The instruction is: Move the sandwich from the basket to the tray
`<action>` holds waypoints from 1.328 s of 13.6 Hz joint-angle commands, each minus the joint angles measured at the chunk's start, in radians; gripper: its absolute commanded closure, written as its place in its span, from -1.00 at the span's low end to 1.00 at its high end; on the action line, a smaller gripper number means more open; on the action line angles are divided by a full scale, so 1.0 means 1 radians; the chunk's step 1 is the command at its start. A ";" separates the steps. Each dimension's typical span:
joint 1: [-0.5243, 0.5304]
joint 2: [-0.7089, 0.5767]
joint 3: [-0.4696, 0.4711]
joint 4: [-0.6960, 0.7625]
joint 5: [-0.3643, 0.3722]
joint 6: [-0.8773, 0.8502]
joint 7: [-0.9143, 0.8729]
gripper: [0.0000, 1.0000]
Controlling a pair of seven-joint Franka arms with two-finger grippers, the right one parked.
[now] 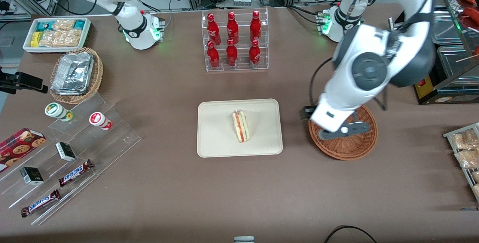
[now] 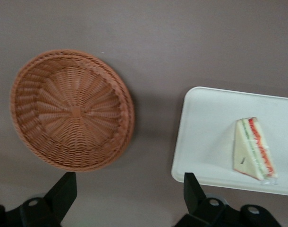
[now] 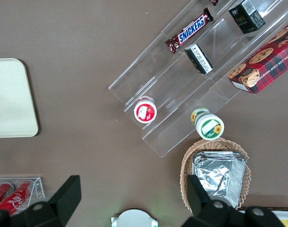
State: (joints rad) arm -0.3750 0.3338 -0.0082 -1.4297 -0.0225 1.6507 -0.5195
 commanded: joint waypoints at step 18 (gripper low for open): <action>0.481 -0.452 -0.144 -0.216 0.009 -0.266 0.526 -1.00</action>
